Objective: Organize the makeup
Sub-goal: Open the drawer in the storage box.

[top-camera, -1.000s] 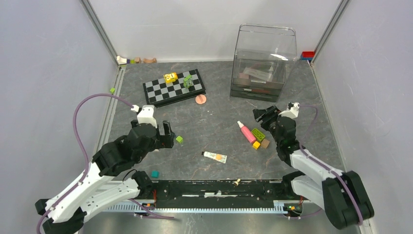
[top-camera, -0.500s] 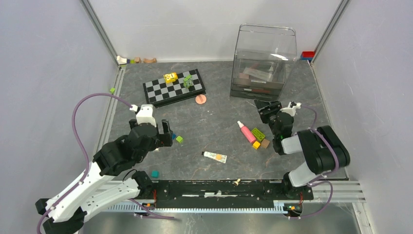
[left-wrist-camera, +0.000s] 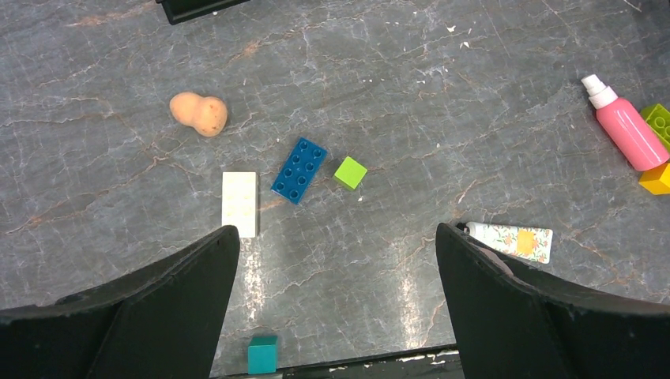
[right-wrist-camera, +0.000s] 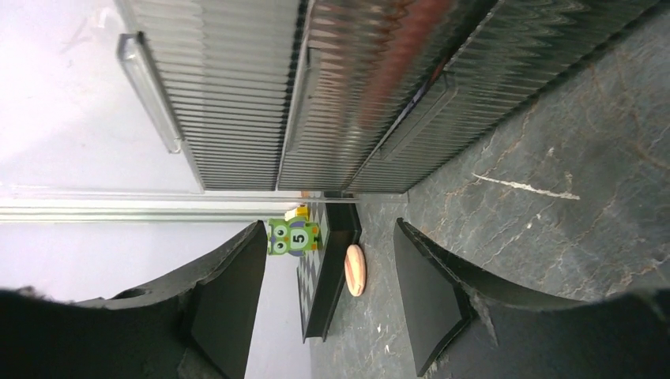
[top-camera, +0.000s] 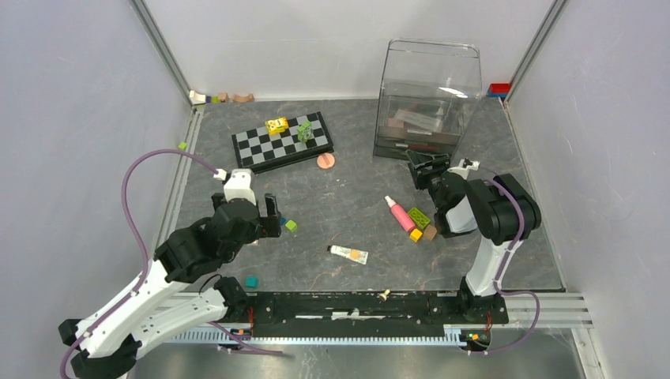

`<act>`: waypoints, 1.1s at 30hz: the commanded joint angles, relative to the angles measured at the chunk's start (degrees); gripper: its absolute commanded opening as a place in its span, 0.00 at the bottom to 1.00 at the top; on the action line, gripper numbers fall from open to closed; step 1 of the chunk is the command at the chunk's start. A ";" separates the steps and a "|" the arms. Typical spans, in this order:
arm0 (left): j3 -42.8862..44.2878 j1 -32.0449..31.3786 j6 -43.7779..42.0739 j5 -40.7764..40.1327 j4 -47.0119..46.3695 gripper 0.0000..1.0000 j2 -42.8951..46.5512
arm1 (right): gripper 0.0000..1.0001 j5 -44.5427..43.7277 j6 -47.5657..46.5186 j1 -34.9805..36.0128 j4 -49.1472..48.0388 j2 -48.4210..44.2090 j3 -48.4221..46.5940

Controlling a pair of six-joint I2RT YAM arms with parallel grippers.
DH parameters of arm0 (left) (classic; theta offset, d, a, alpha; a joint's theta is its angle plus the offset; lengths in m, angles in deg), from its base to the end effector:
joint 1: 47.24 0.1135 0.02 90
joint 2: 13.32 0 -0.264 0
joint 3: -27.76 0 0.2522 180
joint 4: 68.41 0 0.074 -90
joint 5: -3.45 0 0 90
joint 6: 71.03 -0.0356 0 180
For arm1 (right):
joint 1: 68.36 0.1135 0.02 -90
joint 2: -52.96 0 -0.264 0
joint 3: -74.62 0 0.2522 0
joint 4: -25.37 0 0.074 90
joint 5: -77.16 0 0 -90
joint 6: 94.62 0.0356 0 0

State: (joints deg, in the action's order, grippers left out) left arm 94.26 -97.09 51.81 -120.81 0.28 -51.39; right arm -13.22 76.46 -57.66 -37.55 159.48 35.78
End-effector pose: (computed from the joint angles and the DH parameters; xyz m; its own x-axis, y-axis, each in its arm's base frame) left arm 0.0881 -0.0734 0.3295 -0.5425 -0.0520 -0.8385 0.0721 0.9915 -0.1082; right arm 0.2949 0.0555 0.1242 -0.1896 0.9695 -0.1551 0.0528 0.1678 0.9844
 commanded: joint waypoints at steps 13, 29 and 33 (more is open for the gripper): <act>-0.07 0.19 -0.76 -0.98 -1.46 1.00 0.26 | 0.62 -2.86 4.39 -0.86 -3.57 10.28 -7.46; -0.08 0.19 -1.06 -1.13 -1.68 0.90 -0.31 | 0.57 -3.13 4.11 -2.33 -1.71 14.80 -11.22; -0.12 0.19 -1.19 -1.33 -1.68 0.89 -0.27 | 0.55 -2.70 4.42 -2.77 -2.08 15.93 -11.64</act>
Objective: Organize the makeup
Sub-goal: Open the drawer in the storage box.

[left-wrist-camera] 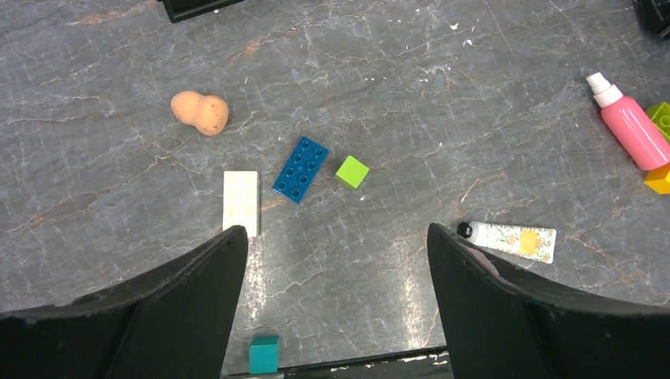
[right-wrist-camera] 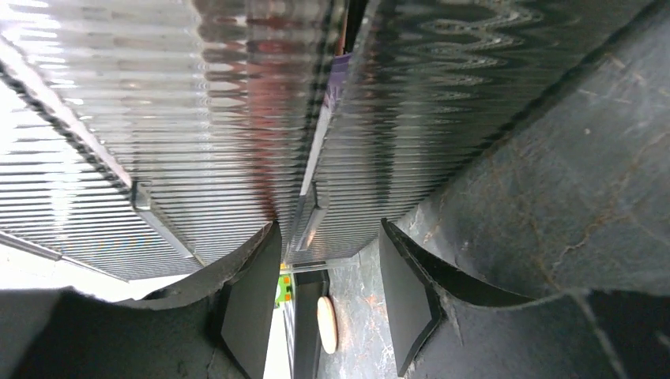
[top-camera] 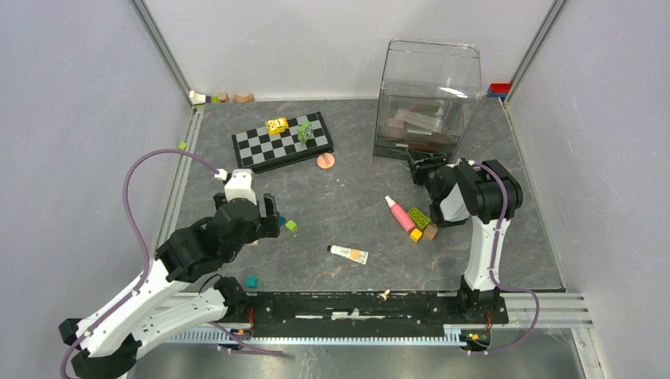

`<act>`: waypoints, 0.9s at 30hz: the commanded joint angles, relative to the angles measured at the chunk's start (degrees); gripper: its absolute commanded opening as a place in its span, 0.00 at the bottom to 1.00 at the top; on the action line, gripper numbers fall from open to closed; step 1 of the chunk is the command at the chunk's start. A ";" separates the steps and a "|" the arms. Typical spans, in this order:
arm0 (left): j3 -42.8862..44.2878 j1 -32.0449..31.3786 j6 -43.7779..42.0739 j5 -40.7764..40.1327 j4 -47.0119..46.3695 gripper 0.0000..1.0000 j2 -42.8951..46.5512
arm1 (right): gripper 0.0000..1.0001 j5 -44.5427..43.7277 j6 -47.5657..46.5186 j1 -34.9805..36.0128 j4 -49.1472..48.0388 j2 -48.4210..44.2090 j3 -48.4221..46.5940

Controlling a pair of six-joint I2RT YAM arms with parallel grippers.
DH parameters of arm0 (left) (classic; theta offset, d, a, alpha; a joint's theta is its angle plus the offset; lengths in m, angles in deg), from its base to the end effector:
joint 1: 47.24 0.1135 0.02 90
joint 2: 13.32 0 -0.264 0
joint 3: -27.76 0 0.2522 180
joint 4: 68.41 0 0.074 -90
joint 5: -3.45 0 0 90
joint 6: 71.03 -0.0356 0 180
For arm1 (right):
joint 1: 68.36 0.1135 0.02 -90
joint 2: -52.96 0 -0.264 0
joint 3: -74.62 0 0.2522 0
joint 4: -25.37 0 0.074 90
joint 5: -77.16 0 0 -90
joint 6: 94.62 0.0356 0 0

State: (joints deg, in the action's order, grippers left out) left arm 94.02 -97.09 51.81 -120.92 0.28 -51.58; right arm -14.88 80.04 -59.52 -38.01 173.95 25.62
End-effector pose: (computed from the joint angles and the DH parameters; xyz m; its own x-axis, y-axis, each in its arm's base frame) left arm 0.0887 -0.0740 0.3280 -0.5457 -0.0474 -0.8367 0.0702 0.9923 -0.1020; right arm 0.3384 0.0513 0.0836 -0.1321 0.9865 -0.0973 0.1362 0.1153 0.9839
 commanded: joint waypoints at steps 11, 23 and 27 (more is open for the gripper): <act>0.20 0.20 -1.13 -1.31 -1.68 0.88 -0.65 | 0.53 -0.86 0.67 -1.55 -1.02 2.77 -3.73; 0.20 0.19 -1.26 -1.23 -1.66 0.88 -1.33 | 0.30 -1.03 1.12 -1.84 -1.49 3.96 -4.40; 0.16 0.19 -1.32 -1.15 -1.75 0.88 -1.55 | 0.18 -1.12 0.94 -1.90 -2.98 4.33 -4.31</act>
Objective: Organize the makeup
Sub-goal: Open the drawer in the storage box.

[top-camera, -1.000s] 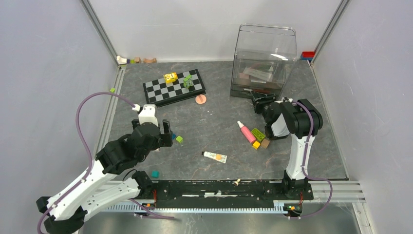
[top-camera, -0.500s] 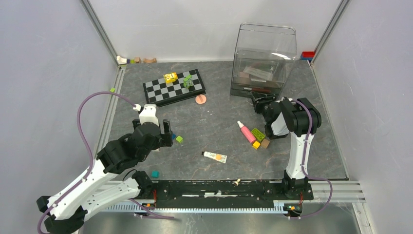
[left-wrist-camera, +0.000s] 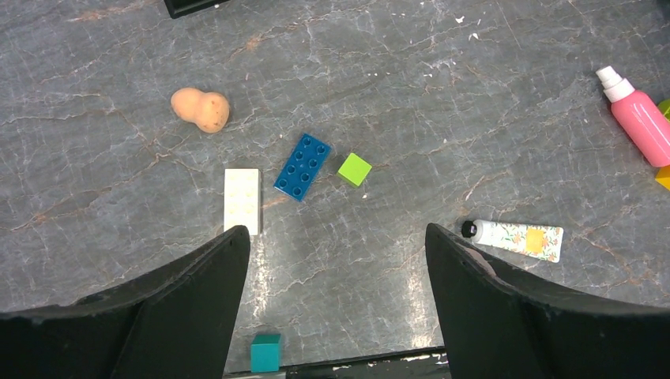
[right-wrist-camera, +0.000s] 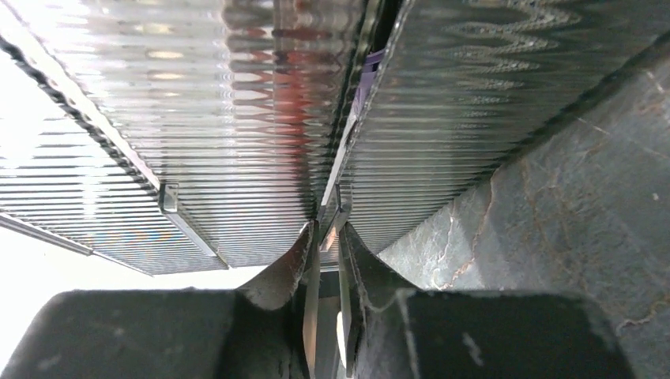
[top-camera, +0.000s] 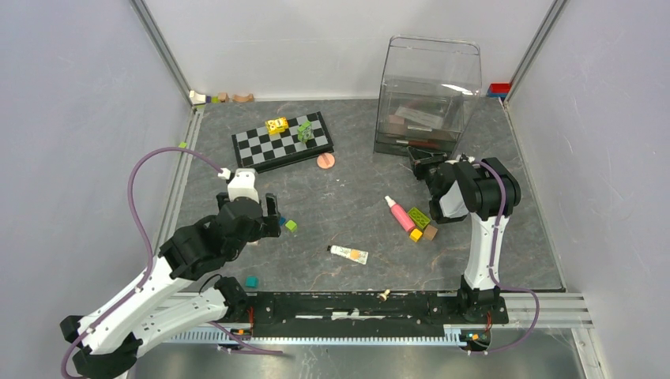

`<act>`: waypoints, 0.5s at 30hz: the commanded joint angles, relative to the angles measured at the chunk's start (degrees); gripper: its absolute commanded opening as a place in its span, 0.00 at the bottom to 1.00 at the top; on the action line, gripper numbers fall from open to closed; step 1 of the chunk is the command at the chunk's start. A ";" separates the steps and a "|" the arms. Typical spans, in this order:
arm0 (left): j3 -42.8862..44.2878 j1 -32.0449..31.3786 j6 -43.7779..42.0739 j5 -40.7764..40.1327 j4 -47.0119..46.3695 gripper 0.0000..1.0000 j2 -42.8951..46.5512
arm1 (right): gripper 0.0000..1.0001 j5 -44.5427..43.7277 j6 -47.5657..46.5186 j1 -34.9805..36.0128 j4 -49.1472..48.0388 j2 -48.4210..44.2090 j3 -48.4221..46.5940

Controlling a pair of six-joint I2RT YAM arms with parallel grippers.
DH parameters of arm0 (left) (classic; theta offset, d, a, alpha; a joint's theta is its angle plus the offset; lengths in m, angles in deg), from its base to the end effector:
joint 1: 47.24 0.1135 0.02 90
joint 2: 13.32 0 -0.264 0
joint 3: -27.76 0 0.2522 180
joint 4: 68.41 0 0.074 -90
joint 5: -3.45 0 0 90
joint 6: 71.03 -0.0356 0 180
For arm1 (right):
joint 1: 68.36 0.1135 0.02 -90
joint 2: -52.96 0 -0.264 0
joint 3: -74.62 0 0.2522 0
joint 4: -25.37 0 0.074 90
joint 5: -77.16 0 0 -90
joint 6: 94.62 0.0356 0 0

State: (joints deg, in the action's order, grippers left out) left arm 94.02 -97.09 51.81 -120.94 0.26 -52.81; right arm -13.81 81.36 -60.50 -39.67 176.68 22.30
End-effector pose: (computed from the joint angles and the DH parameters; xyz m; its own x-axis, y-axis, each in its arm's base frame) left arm 0.0917 -0.0775 0.3259 -0.5569 -0.0339 -0.8299 0.0687 0.9939 -0.0867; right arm 0.3527 0.0481 0.0819 -0.1275 0.9893 -0.0715 0.1010 0.0847 0.9913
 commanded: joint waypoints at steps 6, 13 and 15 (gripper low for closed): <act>0.25 0.23 -1.40 -1.02 -1.74 0.87 -0.51 | 0.07 -1.78 -0.87 -0.88 -3.25 1.66 -0.75; 0.21 0.19 -1.43 -0.94 -1.70 0.87 -0.46 | 0.03 -1.00 -1.32 -0.96 -4.73 -0.84 2.62; 0.24 0.19 -1.50 -0.85 -1.74 0.87 -0.50 | 0.02 -0.82 -1.56 -0.95 -4.94 -1.95 4.16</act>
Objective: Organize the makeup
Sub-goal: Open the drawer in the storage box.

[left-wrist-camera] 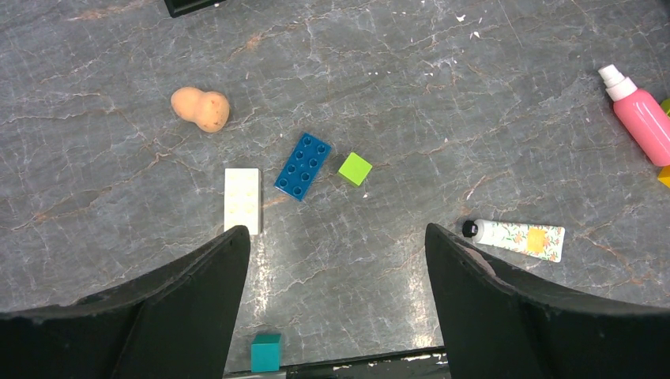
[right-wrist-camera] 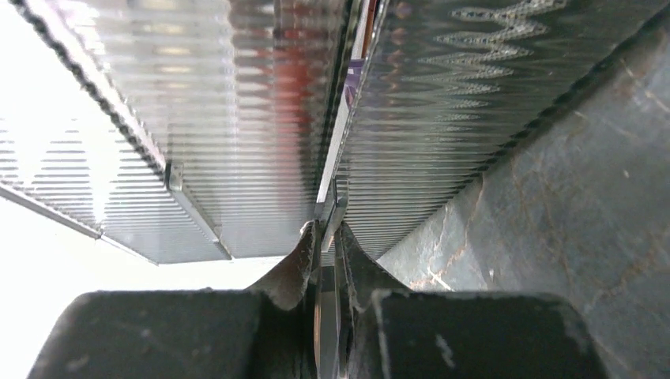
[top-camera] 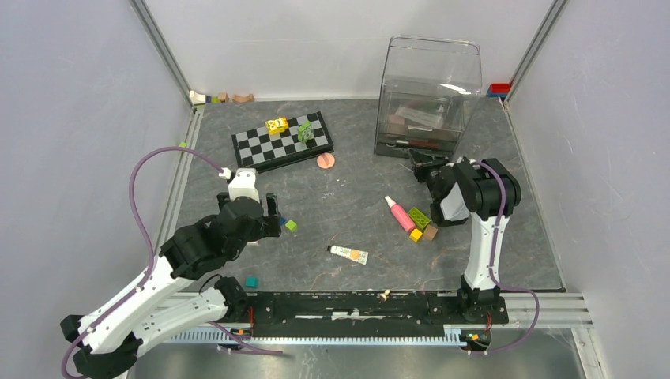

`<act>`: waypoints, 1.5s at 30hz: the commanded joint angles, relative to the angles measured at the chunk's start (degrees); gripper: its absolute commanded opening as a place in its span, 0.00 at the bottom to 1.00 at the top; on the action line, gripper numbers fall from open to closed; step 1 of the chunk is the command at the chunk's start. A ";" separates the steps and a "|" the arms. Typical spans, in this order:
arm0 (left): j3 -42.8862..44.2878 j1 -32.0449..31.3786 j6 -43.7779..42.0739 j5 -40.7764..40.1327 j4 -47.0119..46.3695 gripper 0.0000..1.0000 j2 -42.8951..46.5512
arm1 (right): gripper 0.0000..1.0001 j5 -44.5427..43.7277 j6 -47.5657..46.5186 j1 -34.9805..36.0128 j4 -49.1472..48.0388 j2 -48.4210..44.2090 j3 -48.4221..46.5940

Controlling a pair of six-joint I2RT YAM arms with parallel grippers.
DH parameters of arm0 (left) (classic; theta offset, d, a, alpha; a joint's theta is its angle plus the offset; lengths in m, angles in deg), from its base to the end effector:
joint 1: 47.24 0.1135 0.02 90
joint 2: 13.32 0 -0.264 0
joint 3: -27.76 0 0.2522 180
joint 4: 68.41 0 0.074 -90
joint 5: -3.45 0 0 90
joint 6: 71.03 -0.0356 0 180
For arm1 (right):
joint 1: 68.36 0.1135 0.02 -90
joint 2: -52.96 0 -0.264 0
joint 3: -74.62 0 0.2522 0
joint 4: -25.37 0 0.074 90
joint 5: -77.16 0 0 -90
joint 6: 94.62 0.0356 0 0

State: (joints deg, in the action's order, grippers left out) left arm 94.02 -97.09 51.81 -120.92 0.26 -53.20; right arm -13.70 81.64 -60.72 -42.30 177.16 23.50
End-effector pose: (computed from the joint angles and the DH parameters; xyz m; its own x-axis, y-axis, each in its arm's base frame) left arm 0.0926 -0.0786 0.3253 -0.5606 -0.0296 -0.8275 0.0686 0.9943 -0.0820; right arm 0.3479 0.0461 0.0802 -0.1240 0.9901 -0.0664 0.0855 0.0773 0.9933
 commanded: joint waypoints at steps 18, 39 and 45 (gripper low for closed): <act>0.16 0.19 -1.85 -0.22 -2.09 0.87 -0.31 | 0.01 0.70 -3.39 1.02 -5.89 -7.79 14.40; 0.07 0.19 -1.73 -0.08 -2.18 0.86 1.11 | 0.04 -4.04 -3.12 4.68 -9.64 -11.92 22.67; 0.07 0.19 -1.75 0.00 -2.18 0.86 1.36 | 0.06 -3.18 -3.38 4.98 -9.76 -11.54 22.85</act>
State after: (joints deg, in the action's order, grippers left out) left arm 93.99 -97.09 51.75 -120.70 0.04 -52.31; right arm -16.43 81.88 -56.32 -45.97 165.42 44.61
